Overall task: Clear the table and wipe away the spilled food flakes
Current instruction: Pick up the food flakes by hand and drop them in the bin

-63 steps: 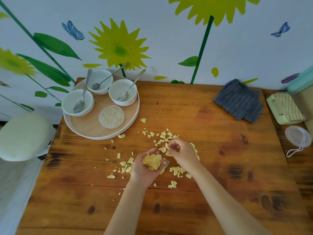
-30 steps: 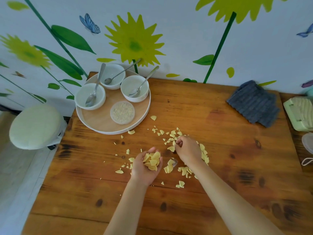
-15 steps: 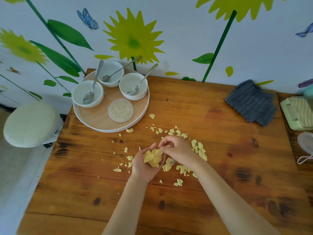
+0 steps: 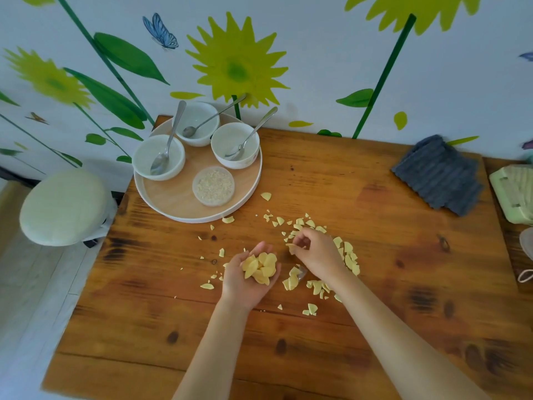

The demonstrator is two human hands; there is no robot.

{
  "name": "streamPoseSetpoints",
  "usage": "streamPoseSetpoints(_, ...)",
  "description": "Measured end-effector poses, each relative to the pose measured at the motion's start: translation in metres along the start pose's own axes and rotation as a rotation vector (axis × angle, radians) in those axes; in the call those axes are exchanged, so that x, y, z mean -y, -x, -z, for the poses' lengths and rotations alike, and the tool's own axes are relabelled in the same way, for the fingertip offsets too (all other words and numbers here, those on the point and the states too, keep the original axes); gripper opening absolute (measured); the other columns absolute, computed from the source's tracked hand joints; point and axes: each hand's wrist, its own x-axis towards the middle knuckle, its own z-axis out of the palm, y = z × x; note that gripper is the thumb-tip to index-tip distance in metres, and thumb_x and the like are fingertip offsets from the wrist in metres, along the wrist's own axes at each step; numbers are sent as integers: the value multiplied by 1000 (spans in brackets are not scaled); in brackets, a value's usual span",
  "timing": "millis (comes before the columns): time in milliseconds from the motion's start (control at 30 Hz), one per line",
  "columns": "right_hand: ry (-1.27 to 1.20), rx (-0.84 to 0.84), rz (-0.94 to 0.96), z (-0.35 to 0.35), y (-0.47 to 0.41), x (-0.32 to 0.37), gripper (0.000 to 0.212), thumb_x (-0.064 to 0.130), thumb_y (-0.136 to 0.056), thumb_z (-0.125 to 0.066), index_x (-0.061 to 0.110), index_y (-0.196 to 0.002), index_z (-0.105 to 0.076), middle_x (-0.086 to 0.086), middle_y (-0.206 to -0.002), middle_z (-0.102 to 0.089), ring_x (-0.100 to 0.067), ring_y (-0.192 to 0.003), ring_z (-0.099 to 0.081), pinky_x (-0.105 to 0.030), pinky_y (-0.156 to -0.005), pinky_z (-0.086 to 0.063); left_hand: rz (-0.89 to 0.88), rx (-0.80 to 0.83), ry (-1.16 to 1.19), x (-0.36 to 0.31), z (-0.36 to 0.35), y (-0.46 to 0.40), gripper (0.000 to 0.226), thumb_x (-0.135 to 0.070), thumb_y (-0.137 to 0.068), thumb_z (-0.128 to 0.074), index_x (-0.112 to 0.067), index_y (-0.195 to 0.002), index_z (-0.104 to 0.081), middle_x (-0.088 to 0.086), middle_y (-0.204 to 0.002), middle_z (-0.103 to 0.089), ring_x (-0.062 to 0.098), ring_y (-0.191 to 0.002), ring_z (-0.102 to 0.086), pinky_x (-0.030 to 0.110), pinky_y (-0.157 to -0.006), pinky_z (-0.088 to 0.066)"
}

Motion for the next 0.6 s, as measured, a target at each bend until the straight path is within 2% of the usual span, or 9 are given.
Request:
streamPoseSetpoints(67, -182, 130, 61, 8, 6, 15, 3, 20, -84, -64, 20, -83, -61, 12, -80, -59, 0, -73, -52, -15, -64, -38, 14, 14, 1, 2, -1, -1, 37, -21, -95, -33, -7, -97, -67, 15, -102, -65, 27, -98, -59, 42, -84, -47)
streamPoseSetpoints(167, -249, 321, 133, 14, 17, 32, 5, 18, -85, -61, 22, -82, -62, 13, -81, -62, 2, -67, -51, -15, -64, -40, 36, 50, -2, 8, -2, 1, 36, -21, -96, -32, -7, -100, -64, 18, -96, -67, 28, -96, -59, 41, -83, -48)
streamPoseSetpoints(267, -158, 235, 140, 13, 21, 28, 9, 17, -88, -57, 24, -83, -62, 14, -78, -59, -2, -67, -53, -18, -64, -42, 19, 58, 5, 10, -1, 5, 34, -19, -95, -34, -6, -96, -65, 17, -91, -68, 27, -92, -60, 40, -81, -50)
streamPoseSetpoints(367, -12, 96, 70, 11, 25, 7, 16, 13, -89, -55, 24, -83, -64, 8, -84, -64, -17, -74, -66, -31, -69, -51, -26, 28, -1, 10, 5, 6, 30, -18, -94, -37, -8, -92, -66, 11, -87, -67, 24, -86, -61, 34, -68, -57)
streamPoseSetpoints(433, 57, 123, 41, 5, 31, -6, 16, 13, -89, -55, 24, -90, -67, 4, -103, -65, -18, -80, -66, -32, -77, -50, -48, 7, 3, 10, 11, 7, 30, -18, -94, -38, -9, -90, -66, 10, -77, -71, 22, -84, -62, 33, -64, -58)
streamPoseSetpoints(533, 179, 207, 43, -11, 44, -16, 19, 19, -86, -61, 28, -102, -64, 2, -105, -58, -8, -74, -55, -30, -73, -49, -66, 1, 6, 11, 18, 12, 31, -19, -95, -37, -10, -86, -66, 8, -73, -71, 21, -82, -63, 31, -63, -58)
streamPoseSetpoints(600, 243, 171, 33, -20, 50, -20, 20, 23, -84, -64, 31, -102, -62, 0, -111, -56, -13, -93, -57, -29, -75, -47, -74, -14, -6, 13, 21, 15, 31, -19, -95, -38, -10, -84, -65, 8, -74, -70, 21, -81, -63, 31, -64, -56)
